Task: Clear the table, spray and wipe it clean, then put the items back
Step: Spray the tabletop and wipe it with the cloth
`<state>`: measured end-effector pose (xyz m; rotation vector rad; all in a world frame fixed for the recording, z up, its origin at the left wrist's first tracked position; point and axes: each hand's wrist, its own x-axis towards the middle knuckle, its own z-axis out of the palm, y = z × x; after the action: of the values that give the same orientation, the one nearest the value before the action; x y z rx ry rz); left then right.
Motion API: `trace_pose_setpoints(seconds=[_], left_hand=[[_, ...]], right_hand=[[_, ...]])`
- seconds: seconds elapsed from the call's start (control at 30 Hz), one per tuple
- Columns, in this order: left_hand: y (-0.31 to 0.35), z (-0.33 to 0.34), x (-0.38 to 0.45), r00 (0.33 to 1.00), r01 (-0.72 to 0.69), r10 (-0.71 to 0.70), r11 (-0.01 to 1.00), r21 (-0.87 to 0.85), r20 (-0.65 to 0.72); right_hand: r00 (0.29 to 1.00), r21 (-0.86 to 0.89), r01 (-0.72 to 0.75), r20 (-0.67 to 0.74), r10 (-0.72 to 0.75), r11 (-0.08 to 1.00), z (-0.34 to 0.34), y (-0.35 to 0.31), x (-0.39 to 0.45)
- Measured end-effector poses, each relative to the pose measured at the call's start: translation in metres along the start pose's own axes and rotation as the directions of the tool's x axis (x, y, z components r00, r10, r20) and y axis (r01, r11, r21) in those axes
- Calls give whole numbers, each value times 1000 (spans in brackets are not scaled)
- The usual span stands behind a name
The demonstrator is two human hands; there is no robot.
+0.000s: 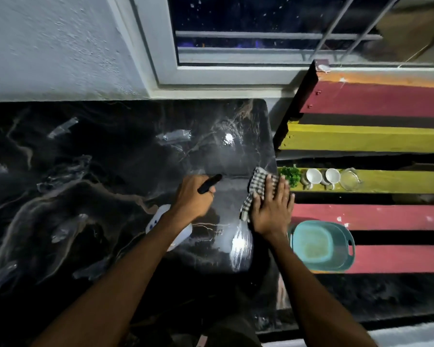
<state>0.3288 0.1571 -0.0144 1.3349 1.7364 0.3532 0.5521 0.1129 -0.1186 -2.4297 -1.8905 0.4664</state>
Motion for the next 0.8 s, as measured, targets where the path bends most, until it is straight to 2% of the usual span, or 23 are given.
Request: trace_pose_setpoints(seconds=[0.1,0.2,0.4,0.57,0.7,0.73,0.8], left_hand=[[0,-17,16,999,13,-11,999,44,-49],[-3,-31,27,996,16,-9,996,87,-89],[-6,-45,28,999,4,-9,990,143,35],[-21,-58,28,992,47,-33,992,120,-119],[-32,-70,28,982,79,-70,996,43,-177],[-34,-74,29,975,91,-83,995,31,-205],[-40,-81,31,962,117,-112,993,5,-249]], right_hand=[[1000,22,-21,5,21,1000,-6,-32,62],[999,23,-54,2,54,998,-5,-43,82],[1000,12,-2,-1,2,1000,-6,-36,81],[999,-40,42,-6,-43,998,-10,-44,98],[998,-29,-48,-31,47,998,-10,-99,132],[1000,-37,-7,-17,7,999,-6,-122,133],[980,-53,197,18,-196,979,10,-165,115]])
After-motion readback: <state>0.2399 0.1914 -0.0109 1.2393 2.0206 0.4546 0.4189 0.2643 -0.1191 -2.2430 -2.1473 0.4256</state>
